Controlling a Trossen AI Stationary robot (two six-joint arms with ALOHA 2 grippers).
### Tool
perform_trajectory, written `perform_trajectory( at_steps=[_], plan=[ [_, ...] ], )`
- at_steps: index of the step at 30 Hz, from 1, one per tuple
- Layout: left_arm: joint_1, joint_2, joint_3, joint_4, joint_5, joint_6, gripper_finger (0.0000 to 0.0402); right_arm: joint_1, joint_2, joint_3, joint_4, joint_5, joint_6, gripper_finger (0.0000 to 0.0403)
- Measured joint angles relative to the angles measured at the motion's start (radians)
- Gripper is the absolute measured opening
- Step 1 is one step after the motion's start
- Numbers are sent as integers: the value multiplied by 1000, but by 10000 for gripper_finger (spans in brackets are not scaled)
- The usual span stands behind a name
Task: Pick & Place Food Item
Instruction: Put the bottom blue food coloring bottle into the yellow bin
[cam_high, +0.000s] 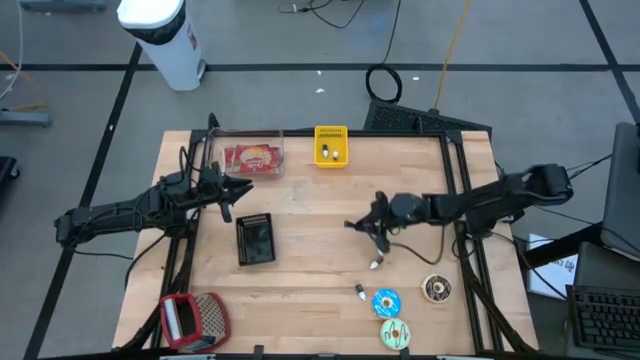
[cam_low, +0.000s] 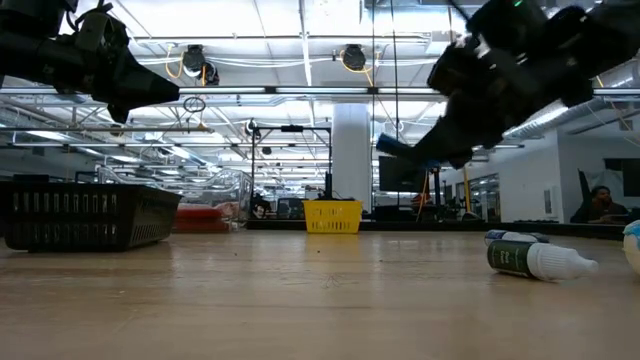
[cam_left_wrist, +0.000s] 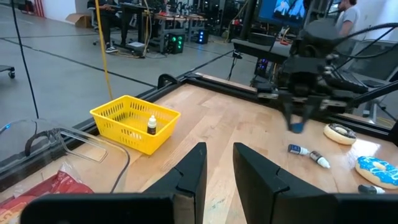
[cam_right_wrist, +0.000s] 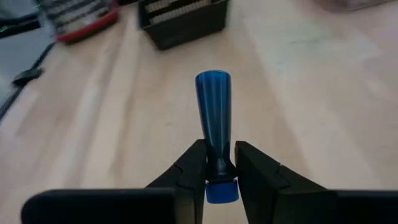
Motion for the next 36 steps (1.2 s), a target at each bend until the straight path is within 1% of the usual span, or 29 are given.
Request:
perform_trajectory(
  at_steps=[2,5,9,14,18,23,29,36],
  plan=[
    [0,0,0,0,0,0,79,-60,33,11,20,-32,-16,63],
    [0,0,0,0,0,0,79,-144,81,74,-28,-92,-58,64],
    [0,0,0,0,0,0,79,-244,162,227,-155,-153,-158,61],
    [0,0,0,0,0,0,79,-356,280,433,-312,-159,-304,63],
    [0,0,0,0,1,0,79,-449,374,562,-338,-159,-356,62],
    [0,0,0,0,0,0,79,-555,484,698,-344,-159,-360,63],
    [0,0,0,0,0,0,79,-642,594,807,-339,-160,-353,63],
    [0,0,0,0,0,0,79,-673,654,826,-343,-159,-347,63]
  ],
)
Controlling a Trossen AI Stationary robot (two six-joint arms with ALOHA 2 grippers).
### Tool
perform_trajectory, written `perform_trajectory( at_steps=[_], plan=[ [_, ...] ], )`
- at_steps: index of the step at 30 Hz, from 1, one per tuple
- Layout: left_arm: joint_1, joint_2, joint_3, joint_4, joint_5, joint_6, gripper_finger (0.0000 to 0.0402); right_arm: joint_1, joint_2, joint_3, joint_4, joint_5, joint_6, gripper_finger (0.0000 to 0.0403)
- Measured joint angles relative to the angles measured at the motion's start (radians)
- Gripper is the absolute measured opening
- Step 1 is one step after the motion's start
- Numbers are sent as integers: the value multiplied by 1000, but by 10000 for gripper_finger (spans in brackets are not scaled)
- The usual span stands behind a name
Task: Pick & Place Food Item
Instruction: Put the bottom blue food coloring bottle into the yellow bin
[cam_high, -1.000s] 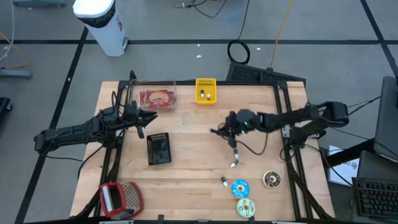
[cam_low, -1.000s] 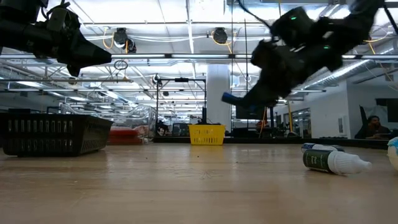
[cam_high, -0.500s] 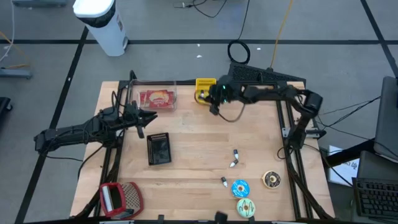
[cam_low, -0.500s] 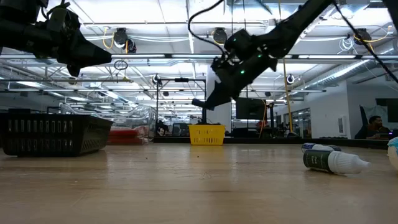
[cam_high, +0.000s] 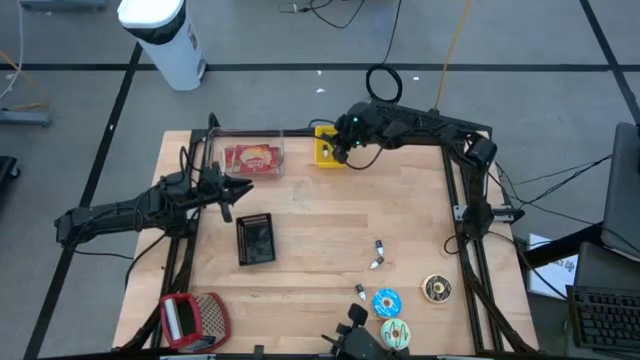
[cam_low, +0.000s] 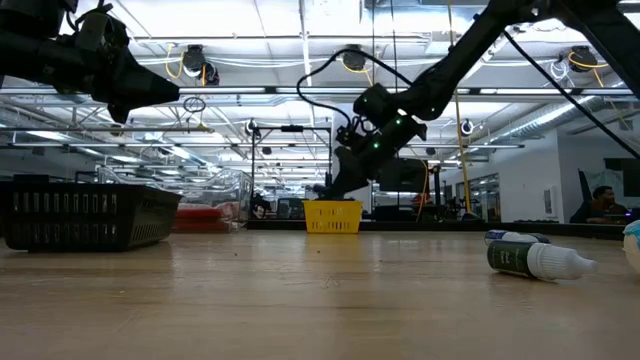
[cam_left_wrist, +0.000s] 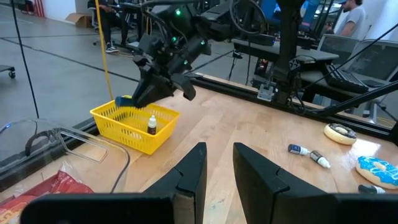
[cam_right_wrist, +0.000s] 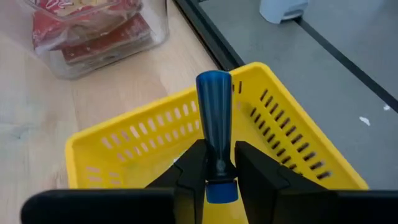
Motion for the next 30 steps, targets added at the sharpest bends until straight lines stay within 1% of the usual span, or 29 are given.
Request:
perform_trajectory(
  at_steps=[17,21,27,30],
  plan=[
    [0,0,0,0,0,0,79,1,2,-1,-4,8,-3,67],
    [0,0,0,0,0,0,79,1,2,-1,-30,11,-3,68],
    [0,0,0,0,0,0,79,1,2,-1,-71,84,-3,68],
    [0,0,0,0,0,0,79,1,2,-1,-72,85,-4,68]
  ],
)
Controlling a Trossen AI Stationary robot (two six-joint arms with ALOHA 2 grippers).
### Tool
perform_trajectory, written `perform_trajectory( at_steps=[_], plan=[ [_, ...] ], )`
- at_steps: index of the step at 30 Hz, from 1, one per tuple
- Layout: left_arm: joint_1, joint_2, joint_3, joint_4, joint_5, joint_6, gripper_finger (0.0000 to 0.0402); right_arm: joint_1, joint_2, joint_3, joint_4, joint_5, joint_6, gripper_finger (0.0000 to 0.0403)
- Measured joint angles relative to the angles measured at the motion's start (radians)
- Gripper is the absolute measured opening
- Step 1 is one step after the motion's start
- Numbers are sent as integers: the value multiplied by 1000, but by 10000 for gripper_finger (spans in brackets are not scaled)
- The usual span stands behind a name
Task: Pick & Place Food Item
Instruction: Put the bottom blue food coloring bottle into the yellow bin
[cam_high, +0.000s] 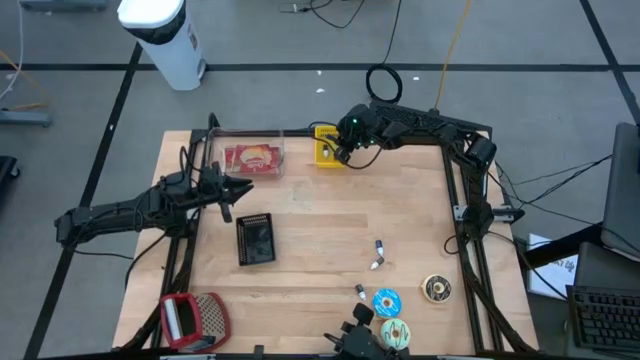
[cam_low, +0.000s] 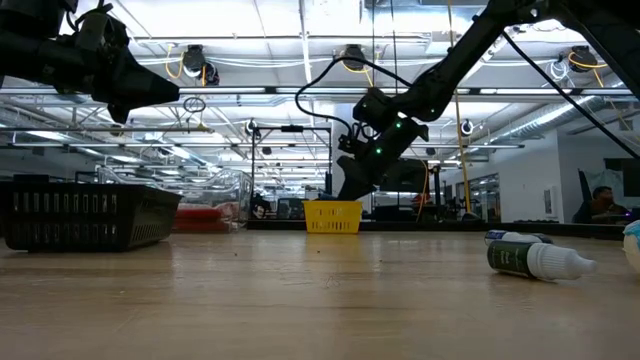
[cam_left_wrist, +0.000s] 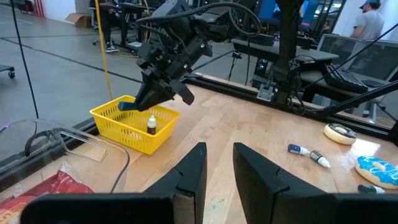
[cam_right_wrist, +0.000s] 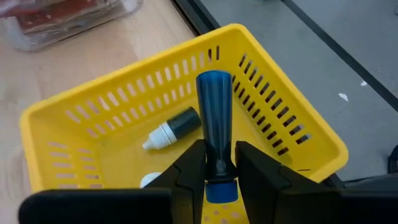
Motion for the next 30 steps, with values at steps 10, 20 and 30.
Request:
perform_trajectory(
  at_steps=[10,20,30],
  plan=[
    [0,0,0,0,0,0,79,0,0,0,0,1,0,68],
    [0,0,0,0,0,0,79,0,0,0,-15,1,1,68],
    [0,0,0,0,0,0,79,0,0,0,-38,1,1,68]
  ],
)
